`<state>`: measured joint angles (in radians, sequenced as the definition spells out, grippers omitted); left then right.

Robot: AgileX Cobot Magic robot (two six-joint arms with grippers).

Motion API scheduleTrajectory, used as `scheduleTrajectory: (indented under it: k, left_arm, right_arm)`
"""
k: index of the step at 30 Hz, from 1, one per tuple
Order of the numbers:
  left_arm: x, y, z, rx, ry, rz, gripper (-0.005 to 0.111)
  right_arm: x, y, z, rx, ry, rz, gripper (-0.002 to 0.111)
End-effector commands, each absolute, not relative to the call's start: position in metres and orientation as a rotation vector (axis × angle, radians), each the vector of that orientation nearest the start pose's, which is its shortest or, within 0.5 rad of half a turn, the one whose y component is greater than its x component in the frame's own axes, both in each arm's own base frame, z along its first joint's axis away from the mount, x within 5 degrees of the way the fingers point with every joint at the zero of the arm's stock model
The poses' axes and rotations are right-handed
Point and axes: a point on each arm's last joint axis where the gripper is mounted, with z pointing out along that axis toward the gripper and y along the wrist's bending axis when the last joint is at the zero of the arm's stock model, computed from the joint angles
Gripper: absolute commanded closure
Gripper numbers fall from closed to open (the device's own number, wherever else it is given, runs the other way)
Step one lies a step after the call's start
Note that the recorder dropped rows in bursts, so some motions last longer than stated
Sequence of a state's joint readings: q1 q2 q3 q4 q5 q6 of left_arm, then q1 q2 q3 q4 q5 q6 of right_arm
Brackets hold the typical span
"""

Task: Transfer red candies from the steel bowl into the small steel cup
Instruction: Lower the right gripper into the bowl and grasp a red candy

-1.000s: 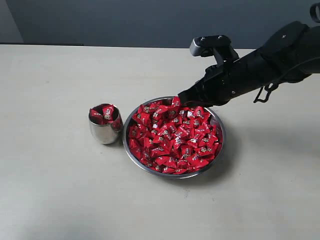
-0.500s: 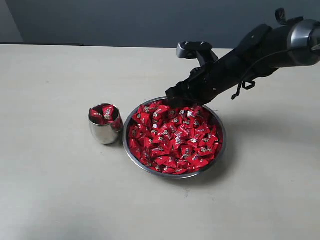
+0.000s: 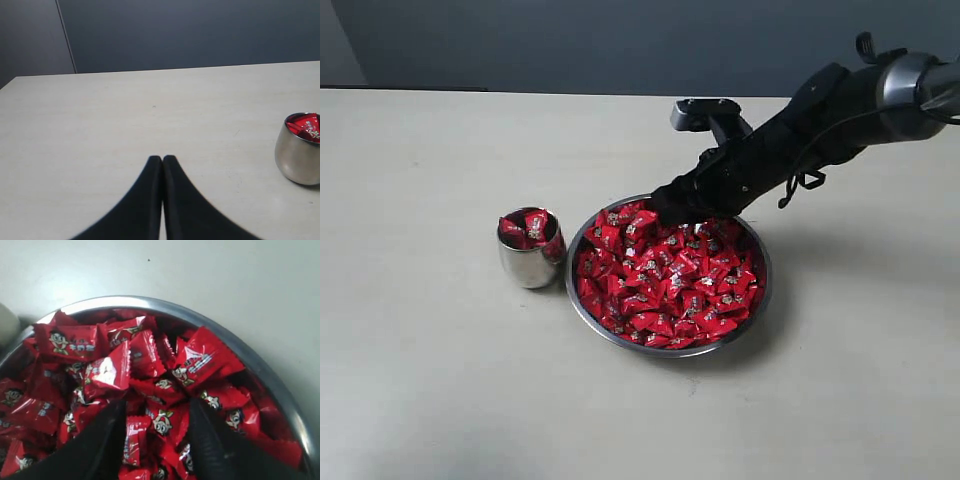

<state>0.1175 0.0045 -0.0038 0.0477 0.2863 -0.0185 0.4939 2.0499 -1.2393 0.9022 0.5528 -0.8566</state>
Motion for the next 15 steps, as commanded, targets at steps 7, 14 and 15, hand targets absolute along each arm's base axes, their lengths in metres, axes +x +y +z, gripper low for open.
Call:
scheduleTrajectory:
  k: [7, 14, 15]
  left_arm:
    - [0.0542, 0.0076, 0.1874, -0.092, 1.767, 0.114, 0.106]
    - [0.0542, 0.0076, 0.1874, -0.092, 1.767, 0.114, 0.106]
    - [0.0542, 0.0076, 0.1874, -0.092, 1.767, 0.114, 0.106]
  right_arm:
    - [0.3522, 0.2310, 0.1364, -0.823, 2.519, 0.721, 0.068]
    - [0.3528, 0.2315, 0.1283, -0.811, 2.541, 0.726, 0.068]
    - [0.3525, 0.2316, 0.1274, -0.814, 2.545, 0.729, 0.068]
